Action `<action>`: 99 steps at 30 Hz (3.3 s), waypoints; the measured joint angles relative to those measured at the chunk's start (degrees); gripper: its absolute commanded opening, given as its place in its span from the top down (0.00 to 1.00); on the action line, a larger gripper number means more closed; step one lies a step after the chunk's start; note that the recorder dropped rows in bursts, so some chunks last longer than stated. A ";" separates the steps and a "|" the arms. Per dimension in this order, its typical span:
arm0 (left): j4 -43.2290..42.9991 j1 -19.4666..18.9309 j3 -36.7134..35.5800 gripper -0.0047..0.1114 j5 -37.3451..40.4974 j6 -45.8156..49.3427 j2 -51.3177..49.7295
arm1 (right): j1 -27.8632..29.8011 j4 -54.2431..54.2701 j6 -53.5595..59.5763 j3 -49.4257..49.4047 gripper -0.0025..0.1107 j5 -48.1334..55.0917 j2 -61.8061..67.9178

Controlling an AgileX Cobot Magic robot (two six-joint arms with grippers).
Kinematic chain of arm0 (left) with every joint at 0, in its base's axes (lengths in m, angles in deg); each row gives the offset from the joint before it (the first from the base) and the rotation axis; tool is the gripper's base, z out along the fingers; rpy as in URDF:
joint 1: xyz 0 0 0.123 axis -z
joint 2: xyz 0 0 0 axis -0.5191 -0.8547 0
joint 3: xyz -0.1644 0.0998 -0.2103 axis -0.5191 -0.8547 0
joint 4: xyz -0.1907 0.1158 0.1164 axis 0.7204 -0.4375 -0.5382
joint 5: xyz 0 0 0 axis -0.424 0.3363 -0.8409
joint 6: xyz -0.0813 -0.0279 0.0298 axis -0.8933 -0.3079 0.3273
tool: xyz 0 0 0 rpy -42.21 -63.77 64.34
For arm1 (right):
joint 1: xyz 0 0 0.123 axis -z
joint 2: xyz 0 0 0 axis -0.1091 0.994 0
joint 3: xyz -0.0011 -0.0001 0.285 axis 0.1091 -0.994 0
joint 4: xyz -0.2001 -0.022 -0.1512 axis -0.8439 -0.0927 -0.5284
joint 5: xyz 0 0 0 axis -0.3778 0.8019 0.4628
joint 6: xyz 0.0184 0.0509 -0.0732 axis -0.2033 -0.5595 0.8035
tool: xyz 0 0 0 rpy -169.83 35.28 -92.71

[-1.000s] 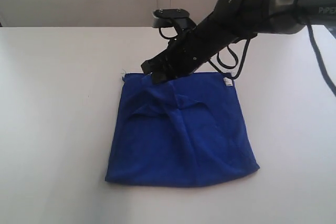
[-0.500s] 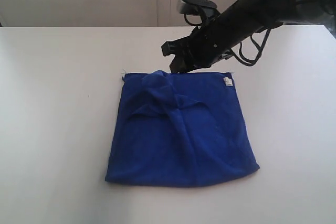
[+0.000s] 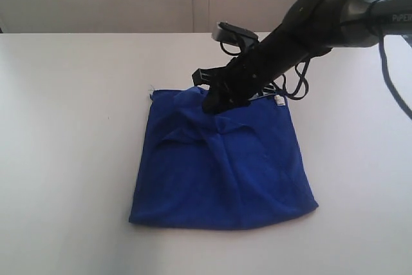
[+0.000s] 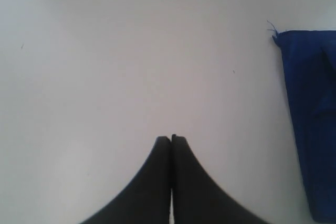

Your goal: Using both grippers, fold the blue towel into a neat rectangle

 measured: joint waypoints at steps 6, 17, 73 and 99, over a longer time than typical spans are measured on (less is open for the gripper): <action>0.00 0.00 0.00 0.96 0.10 0.00 0.00 | 0.00 1.25 0.00 0.00 0.88 -0.43 0.62; 0.00 0.00 0.00 0.96 0.22 0.00 0.00 | 0.00 1.23 0.00 0.00 0.98 -4.13 0.62; 71.98 21.79 1.58 0.96 -15.03 52.86 -49.19 | 8.34 -34.85 -13.89 0.00 0.98 -9.23 -8.54; 76.50 21.88 9.78 0.96 -14.04 57.20 -59.62 | 8.34 -51.24 -29.38 0.00 0.98 -4.64 -2.87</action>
